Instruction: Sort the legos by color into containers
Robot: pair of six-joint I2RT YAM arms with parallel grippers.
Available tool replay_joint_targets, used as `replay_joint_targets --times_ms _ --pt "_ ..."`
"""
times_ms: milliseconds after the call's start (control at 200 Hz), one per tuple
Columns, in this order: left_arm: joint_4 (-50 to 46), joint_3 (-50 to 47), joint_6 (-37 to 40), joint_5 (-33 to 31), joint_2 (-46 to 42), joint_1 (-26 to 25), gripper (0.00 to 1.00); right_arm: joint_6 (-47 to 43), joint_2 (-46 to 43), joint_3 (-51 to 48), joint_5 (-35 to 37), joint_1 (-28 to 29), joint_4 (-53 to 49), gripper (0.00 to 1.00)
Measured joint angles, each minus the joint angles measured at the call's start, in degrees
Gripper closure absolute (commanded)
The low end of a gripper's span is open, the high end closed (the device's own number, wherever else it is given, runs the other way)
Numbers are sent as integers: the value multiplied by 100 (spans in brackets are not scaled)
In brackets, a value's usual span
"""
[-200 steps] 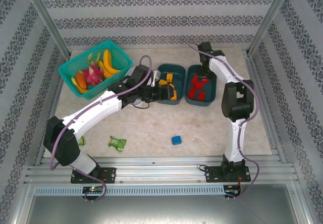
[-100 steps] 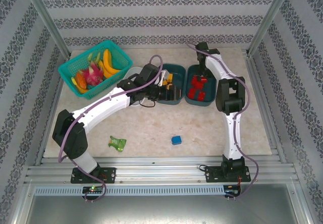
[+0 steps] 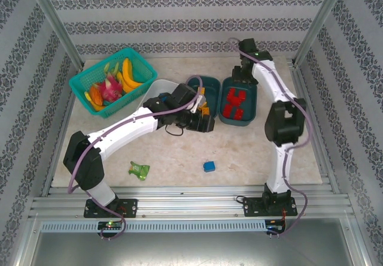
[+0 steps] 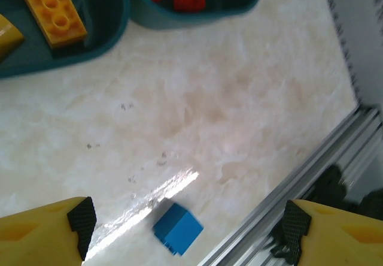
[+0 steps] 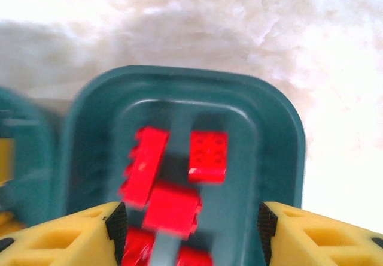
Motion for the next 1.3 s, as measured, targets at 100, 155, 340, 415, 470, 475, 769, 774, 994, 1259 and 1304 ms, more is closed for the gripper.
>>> replay_joint_targets --times_ms 100,155,340,415,470,475,769,774,994,1259,1304 --pt "-205 -76 435 -68 2 -354 16 455 -1412 -942 -328 160 151 37" --pt "-304 -125 704 -142 28 -573 16 761 -2197 -1545 -546 245 229 35" --pt "-533 -151 1711 -520 431 -1237 16 1860 -4415 -3810 -1534 339 138 30" --pt "-603 -149 2081 -713 695 -1432 16 2361 -5086 -4649 -1963 293 0 30" --pt "-643 -149 2341 -868 903 -1547 16 2699 -5515 -5174 -2295 229 -66 30" --pt "-647 -149 2361 -879 918 -1554 16 2771 -5584 -5243 -2332 221 -76 30" --pt "-675 -151 3174 -1355 1342 -1766 17 4739 -7753 -6588 -3388 72 -750 30" --pt "-675 -151 3178 -1357 1346 -1768 17 4758 -7772 -6590 -3388 72 -763 30" --pt "-654 -151 3392 -1392 1762 -1910 21 5670 -8675 -6802 -3252 37 -1414 30" --pt "-636 15 3510 -1528 2116 -1928 38 6096 -8714 -6872 -3163 37 -1648 31" --pt "-634 79 3521 -1526 2159 -1930 45 6096 -8673 -6872 -3163 37 -1648 31"
